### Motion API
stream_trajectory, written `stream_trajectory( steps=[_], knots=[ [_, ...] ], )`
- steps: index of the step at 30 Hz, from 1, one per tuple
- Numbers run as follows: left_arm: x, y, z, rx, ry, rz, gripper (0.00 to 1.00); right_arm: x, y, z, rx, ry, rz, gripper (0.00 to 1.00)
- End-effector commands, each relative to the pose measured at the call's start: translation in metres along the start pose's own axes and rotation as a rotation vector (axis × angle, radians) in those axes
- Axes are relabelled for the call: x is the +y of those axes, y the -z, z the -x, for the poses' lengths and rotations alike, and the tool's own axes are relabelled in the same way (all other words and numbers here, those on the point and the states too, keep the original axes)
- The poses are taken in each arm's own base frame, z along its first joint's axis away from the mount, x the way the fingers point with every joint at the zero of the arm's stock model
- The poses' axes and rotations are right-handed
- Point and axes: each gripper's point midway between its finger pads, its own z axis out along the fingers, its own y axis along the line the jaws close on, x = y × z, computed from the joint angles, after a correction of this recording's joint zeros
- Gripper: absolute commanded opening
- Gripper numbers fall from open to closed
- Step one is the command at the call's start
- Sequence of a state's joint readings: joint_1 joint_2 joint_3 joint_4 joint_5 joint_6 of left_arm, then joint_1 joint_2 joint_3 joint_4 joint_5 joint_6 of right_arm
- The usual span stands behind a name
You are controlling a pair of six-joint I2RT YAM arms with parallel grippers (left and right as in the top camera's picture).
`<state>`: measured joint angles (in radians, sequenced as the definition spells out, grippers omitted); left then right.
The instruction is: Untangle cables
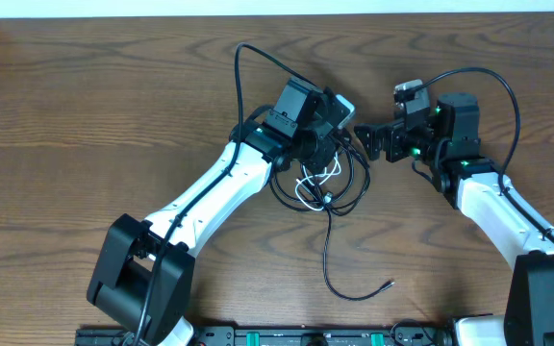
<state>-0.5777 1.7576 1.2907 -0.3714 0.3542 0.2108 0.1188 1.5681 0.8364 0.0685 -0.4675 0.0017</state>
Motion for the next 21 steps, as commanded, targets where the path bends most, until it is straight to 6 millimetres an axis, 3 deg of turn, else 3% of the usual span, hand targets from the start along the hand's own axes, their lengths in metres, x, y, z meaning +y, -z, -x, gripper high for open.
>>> stream_trajectory(
  steps=[1, 2, 3, 12, 21],
  knots=[
    [-0.007, 0.003, 0.001, -0.01, -0.034, -0.03, 0.36, -0.003, 0.006, 0.013, -0.029, 0.154, -0.026, 0.99],
    [-0.006, 0.003, 0.002, -0.014, -0.035, -0.029, 0.78, -0.003, 0.006, 0.013, -0.029, 0.153, -0.026, 0.99],
    [-0.005, 0.003, 0.003, -0.017, -0.035, -0.023, 0.99, -0.003, 0.006, 0.013, -0.029, 0.153, -0.026, 0.99],
    [-0.002, 0.003, 0.001, -0.008, -0.012, 0.0, 0.99, -0.003, 0.006, 0.012, -0.024, 0.147, -0.026, 0.99],
    [0.004, -0.008, -0.033, 0.126, 0.01, 0.021, 1.0, -0.002, 0.005, -0.004, 0.038, 0.118, -0.021, 0.99]
  ],
)
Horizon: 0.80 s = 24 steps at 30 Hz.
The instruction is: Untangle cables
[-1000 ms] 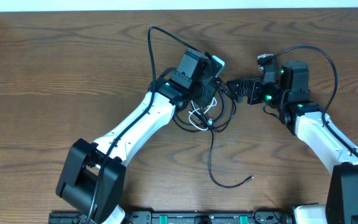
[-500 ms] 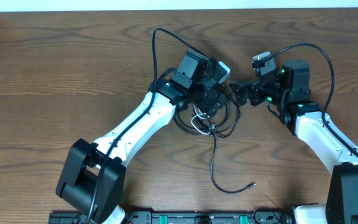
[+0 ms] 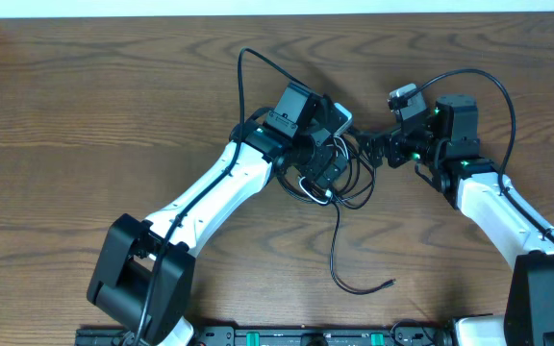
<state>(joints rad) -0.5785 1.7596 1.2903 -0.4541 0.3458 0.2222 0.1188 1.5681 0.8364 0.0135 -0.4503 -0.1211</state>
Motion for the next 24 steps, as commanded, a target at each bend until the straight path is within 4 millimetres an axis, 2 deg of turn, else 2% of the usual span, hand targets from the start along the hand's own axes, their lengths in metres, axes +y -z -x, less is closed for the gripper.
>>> stream_trajectory(
  steps=[1, 11, 18, 24],
  knots=[
    [0.007, -0.012, -0.013, 0.05, 0.0, 0.024, 1.0, -0.001, 0.005, 0.007, -0.007, 0.017, -0.009, 0.99],
    [0.001, -0.022, -0.012, 0.04, 0.005, -0.028, 1.0, -0.003, 0.005, 0.006, -0.005, 0.015, -0.019, 0.99],
    [0.006, -0.049, -0.029, 0.097, 0.086, -0.034, 1.0, -0.002, 0.005, 0.006, -0.004, 0.015, -0.018, 0.99],
    [0.007, -0.052, -0.032, 0.105, 0.096, -0.034, 1.0, -0.003, 0.005, 0.006, -0.004, 0.015, -0.019, 0.99]
  ],
)
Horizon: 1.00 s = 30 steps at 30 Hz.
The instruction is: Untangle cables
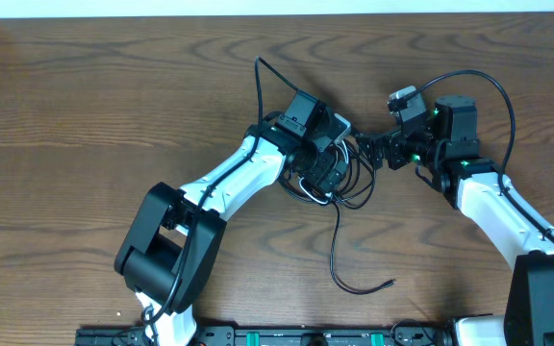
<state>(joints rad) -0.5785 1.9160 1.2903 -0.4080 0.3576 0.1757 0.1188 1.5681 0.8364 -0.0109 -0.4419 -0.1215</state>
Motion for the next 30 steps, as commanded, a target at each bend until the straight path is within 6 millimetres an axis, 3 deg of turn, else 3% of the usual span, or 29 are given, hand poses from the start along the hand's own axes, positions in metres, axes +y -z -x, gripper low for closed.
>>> stream_trajectory(
  steps=[1, 4, 7, 10, 11, 18, 21, 27, 30],
  knots=[
    [-0.002, -0.001, -0.003, 0.006, 0.018, -0.01, 1.0, -0.002, 0.006, 0.012, -0.027, 0.024, -0.013, 0.99],
    [-0.001, -0.006, -0.006, 0.019, 0.046, -0.012, 0.97, -0.002, 0.006, 0.012, -0.027, 0.025, -0.013, 0.99],
    [-0.002, -0.008, -0.008, 0.025, 0.058, -0.021, 0.83, -0.002, 0.006, 0.011, -0.027, 0.025, -0.013, 0.99],
    [-0.005, -0.008, -0.007, 0.024, 0.058, -0.035, 0.57, -0.002, 0.006, 0.011, -0.025, 0.024, -0.013, 0.99],
    [-0.006, -0.008, -0.008, 0.024, 0.059, -0.041, 0.55, -0.002, 0.006, 0.011, -0.025, 0.024, -0.013, 0.99],
    [-0.015, -0.008, -0.009, 0.029, 0.058, -0.09, 0.56, -0.002, 0.006, 0.01, -0.021, 0.022, -0.012, 0.99],
    [-0.015, -0.004, -0.009, 0.033, 0.062, -0.088, 0.82, -0.002, 0.006, 0.01, -0.021, 0.022, -0.012, 0.99],
    [0.002, 0.045, 0.0, -0.019, 0.061, -0.034, 0.93, -0.001, 0.006, 0.007, -0.01, 0.017, -0.011, 0.99],
    [0.011, 0.068, -0.014, 0.016, 0.015, -0.002, 0.95, -0.001, 0.005, 0.005, 0.0, 0.012, -0.009, 0.99]
  ],
)
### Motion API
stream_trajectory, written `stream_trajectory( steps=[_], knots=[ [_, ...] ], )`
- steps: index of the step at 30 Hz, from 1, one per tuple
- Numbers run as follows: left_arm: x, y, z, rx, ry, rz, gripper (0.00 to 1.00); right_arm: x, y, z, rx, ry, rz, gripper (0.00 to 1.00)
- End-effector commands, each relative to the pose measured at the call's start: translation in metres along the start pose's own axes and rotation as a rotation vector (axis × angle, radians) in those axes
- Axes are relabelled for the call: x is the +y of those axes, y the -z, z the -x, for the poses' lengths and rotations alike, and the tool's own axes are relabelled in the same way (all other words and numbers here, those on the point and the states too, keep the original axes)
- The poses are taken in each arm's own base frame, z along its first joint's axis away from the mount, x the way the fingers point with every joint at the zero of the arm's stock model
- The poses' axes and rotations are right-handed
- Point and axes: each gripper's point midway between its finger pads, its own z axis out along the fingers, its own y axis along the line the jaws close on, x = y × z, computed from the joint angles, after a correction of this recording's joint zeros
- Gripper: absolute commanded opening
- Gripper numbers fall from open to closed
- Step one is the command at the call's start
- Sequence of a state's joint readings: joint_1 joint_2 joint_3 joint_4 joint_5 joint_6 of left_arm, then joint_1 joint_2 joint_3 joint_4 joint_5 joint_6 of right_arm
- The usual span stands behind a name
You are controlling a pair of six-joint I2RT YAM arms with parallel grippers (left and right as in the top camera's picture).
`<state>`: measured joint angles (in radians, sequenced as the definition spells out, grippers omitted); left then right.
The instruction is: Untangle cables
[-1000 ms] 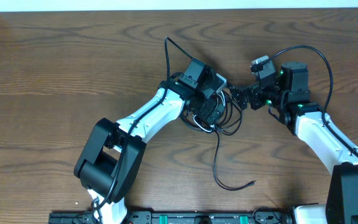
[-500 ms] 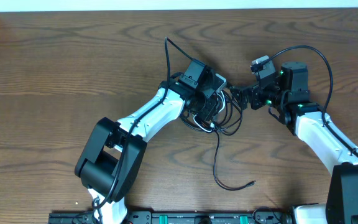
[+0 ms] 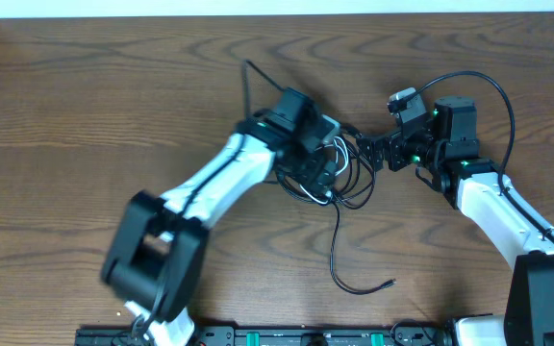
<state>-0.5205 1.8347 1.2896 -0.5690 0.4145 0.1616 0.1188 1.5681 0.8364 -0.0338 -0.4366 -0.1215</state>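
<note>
A tangle of black and white cables (image 3: pixel 346 183) lies at the table's middle. White loops (image 3: pixel 335 149) show at its upper edge. One black strand (image 3: pixel 335 252) trails toward the front and ends in a plug (image 3: pixel 390 283). My left gripper (image 3: pixel 321 173) is down on the tangle's left side, its dark fingers seemingly shut on the bundle. From the right, my right gripper (image 3: pixel 365 154) is shut on black strands at the tangle's upper right edge. The left arm's lower links are blurred.
The brown wooden table (image 3: pixel 85 115) spreads around both arms. My right arm's own black wire (image 3: pixel 493 82) arcs above its wrist, and the left arm's wire (image 3: pixel 248 77) sticks up behind its wrist. A dark rail (image 3: pixel 306 336) runs along the front edge.
The left arm's wrist and elbow have swung a little to the left, with its gripper still on the tangle. White loops now show beside it. The right arm and the tail are unchanged.
At first both grippers stood just above the tangle, with white loops exposed below the left one. Then the left was down on the tangle, the right had closed in on its right edge, and the tail had shifted. Since then only the left arm's pose changed.
</note>
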Motion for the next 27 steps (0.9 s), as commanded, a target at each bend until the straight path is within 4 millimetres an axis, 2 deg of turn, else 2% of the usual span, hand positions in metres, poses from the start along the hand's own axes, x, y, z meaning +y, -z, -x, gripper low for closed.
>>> stream_trajectory(
  steps=[1, 6, 8, 11, 12, 15, 20, 27],
  knots=[
    [0.006, 0.039, -0.004, -0.019, -0.075, 0.035, 0.95, -0.001, 0.006, 0.009, -0.018, 0.02, -0.007, 0.99],
    [-0.005, 0.041, -0.046, 0.145, -0.135, -0.009, 0.95, -0.003, 0.006, 0.008, -0.013, 0.018, -0.022, 0.99],
    [-0.009, 0.038, -0.058, 0.186, -0.171, -0.017, 0.95, -0.004, 0.006, 0.008, -0.013, 0.018, -0.025, 0.99],
    [-0.004, 0.028, -0.069, 0.222, -0.231, 0.038, 0.97, -0.004, 0.006, 0.008, -0.014, 0.019, -0.025, 0.99],
    [0.0, 0.024, -0.071, 0.226, -0.245, 0.069, 1.0, -0.004, 0.006, 0.009, -0.015, 0.019, -0.025, 0.99],
    [0.007, 0.015, -0.074, 0.228, -0.275, 0.13, 0.98, -0.004, 0.006, 0.009, -0.015, 0.019, -0.025, 0.99],
    [0.012, 0.003, -0.072, 0.185, -0.294, 0.15, 0.98, -0.004, 0.006, 0.009, -0.017, 0.02, -0.025, 0.99],
    [0.007, -0.015, -0.059, 0.093, -0.344, 0.17, 0.98, -0.004, 0.006, 0.009, -0.016, 0.02, -0.025, 0.99]
  ],
)
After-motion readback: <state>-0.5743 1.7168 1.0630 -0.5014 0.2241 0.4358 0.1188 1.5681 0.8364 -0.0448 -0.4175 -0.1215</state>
